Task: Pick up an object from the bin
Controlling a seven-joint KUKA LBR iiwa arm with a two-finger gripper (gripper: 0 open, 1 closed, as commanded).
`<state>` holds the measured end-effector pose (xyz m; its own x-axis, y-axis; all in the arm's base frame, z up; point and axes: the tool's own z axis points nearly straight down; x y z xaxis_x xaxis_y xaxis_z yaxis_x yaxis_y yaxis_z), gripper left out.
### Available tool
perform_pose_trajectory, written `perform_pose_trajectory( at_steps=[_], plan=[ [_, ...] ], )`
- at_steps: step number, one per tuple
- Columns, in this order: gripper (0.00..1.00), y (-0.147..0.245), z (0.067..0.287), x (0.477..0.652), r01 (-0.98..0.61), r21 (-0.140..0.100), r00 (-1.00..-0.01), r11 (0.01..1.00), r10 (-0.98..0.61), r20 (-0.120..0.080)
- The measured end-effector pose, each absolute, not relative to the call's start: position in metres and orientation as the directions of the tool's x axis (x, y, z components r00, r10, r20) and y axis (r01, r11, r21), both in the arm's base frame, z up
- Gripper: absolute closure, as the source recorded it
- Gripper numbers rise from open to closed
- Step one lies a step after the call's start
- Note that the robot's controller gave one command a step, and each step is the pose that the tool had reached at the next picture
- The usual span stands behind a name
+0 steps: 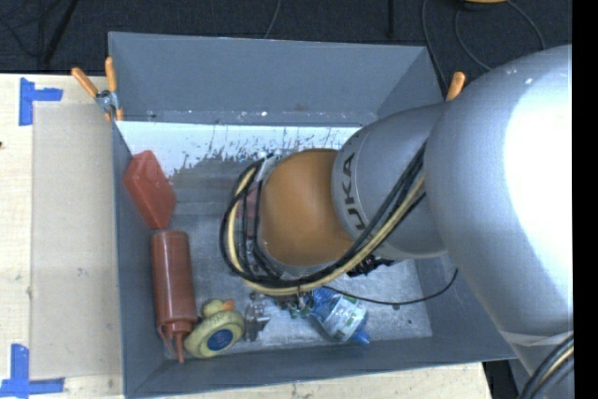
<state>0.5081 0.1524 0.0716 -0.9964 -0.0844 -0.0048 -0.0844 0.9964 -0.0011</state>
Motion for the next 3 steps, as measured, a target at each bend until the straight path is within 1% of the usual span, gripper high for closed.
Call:
perform_pose_trajectory(
  at_steps=[1, 2, 3],
  plan=[
    [1.00, 0.0972, 0.0721, 0.4880, -0.265, 0.002, -0.964, 0.964, -0.265, 0.001],
    [0.00, 0.0966, 0.0710, 0.4883, -0.263, 0.001, -0.965, 0.965, -0.263, -0.001],
    [0.00, 0.0966, 0.0710, 0.4884, -0.262, 0.001, -0.965, 0.965, -0.262, -0.001]
  ],
)
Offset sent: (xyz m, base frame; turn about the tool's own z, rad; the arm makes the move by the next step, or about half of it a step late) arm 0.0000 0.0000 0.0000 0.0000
